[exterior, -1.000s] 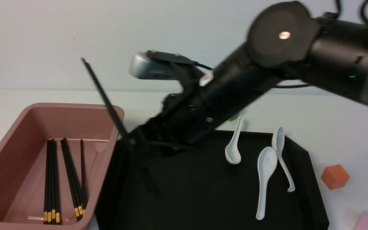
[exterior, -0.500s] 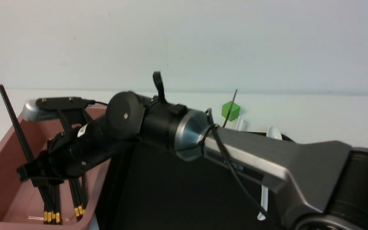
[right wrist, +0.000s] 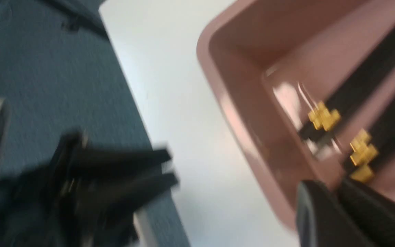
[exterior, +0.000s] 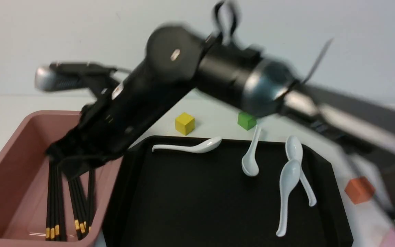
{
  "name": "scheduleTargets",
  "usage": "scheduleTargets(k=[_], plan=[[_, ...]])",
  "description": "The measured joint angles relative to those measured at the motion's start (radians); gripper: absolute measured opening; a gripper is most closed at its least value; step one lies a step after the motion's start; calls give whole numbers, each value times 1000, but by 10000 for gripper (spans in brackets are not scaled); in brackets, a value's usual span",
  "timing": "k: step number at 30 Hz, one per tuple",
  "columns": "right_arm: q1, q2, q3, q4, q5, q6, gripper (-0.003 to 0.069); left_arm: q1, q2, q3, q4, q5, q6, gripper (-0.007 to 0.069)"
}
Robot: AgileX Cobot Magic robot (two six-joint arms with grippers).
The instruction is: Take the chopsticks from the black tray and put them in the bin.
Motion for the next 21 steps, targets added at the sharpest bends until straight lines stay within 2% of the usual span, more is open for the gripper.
scheduleTargets(k=[1,7,11,14,16,21], plan=[[-12,-49,-2,-30,79,0,6,0,0,0,0,0,0,238],[-22,-287,49,-226,149,68,-12,0,0,0,0,0,0,238],[-21,-453,190,-352,162,91,-9,0,0,0,0,0,0,238],[-22,-656,436,-421,156,129,-8,0,0,0,0,0,0,238],[-22,-715,529,-429,128,137,-8,0,0,0,0,0,0,238],[-22,-1089,997,-456,-165,146,-4,0,0,0,0,0,0,238]])
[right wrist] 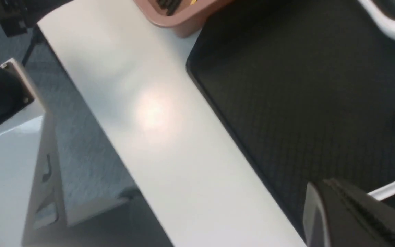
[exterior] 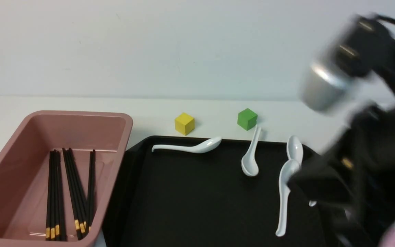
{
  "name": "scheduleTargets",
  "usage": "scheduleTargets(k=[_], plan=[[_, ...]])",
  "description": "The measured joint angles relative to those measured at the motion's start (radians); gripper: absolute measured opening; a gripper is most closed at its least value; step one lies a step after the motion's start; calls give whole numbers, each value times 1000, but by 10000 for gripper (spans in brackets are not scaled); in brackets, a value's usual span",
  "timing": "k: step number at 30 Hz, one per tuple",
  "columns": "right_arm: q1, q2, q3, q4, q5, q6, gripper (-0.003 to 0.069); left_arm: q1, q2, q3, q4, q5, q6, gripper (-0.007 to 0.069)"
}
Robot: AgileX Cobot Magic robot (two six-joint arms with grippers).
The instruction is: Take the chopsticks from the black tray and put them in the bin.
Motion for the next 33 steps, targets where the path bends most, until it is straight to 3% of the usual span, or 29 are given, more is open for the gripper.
scheduleTargets(k=[5,6,13,33], plan=[[0,-301,370,-32,-304,19,-4,0,0,0,0,0,0,238],[0,-411,530,-34,-463,42,-4,0,0,0,0,0,0,238],[0,-613,858,-35,-807,120,1,0,0,0,0,0,0,238],[0,-613,884,-35,-873,124,17,0,0,0,0,0,0,238]])
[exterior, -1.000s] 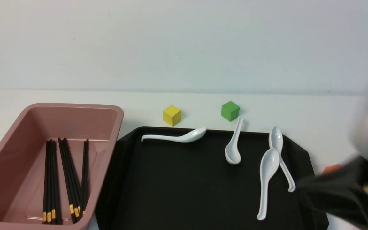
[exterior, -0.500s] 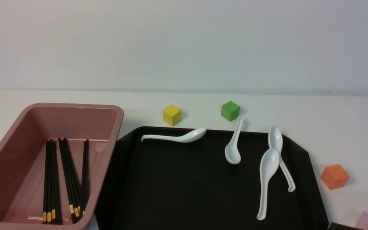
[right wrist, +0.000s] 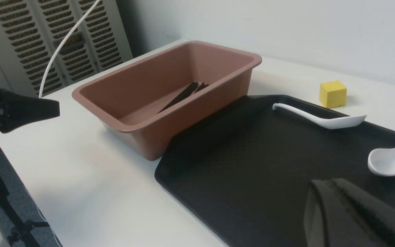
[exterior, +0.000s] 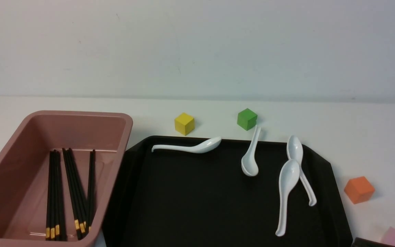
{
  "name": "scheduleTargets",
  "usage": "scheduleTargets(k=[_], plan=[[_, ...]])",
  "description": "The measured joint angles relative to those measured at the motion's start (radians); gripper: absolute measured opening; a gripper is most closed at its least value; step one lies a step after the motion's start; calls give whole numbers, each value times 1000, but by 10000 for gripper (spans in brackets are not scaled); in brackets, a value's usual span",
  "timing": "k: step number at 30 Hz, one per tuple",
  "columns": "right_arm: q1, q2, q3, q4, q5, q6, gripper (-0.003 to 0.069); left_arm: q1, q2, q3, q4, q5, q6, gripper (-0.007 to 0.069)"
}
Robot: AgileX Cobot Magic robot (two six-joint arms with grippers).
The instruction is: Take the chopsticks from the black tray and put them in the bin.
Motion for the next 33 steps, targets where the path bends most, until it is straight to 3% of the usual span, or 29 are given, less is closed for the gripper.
scheduleTargets(k=[9,12,15,22,26,33], plan=[[-18,-32,25,-16,-8,-29,22,0,0,0,0,0,0,238],[-126,-101,76,-39,11,-39,27,0,0,0,0,0,0,238],[-307,-183,139,-82,80,-39,34,0,0,0,0,0,0,239],[-548,-324,221,-165,197,-39,38,0,0,0,0,0,0,239],[-626,-377,222,-169,253,-39,41,0,0,0,0,0,0,239],[-671,-381,217,-168,311,-39,45,0,0,0,0,0,0,239]])
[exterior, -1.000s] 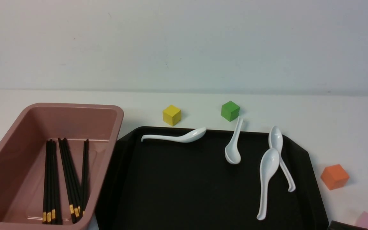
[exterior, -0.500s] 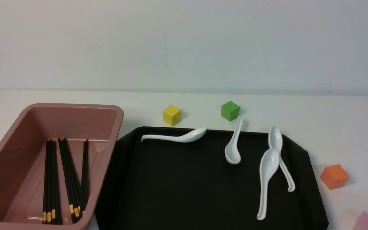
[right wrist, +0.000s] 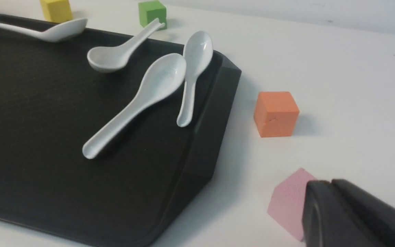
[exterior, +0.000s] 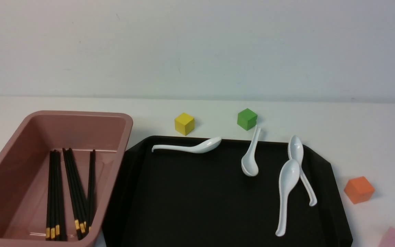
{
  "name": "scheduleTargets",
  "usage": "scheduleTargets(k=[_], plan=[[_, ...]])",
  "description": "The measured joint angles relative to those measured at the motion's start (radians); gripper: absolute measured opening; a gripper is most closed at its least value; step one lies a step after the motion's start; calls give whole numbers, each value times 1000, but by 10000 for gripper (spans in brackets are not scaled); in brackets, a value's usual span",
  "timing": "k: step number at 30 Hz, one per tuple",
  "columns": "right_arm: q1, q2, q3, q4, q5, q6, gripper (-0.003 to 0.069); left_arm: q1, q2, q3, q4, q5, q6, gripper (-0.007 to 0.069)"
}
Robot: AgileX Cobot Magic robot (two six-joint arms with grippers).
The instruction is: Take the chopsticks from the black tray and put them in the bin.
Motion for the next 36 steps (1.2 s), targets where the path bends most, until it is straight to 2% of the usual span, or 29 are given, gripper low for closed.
scheduleTargets(k=[10,36], plan=[[-78,0,0,-1,2,0,55,0,0,0,0,0,0,239],[-78,0,-1,-1,4,-1,87,0,0,0,0,0,0,239]])
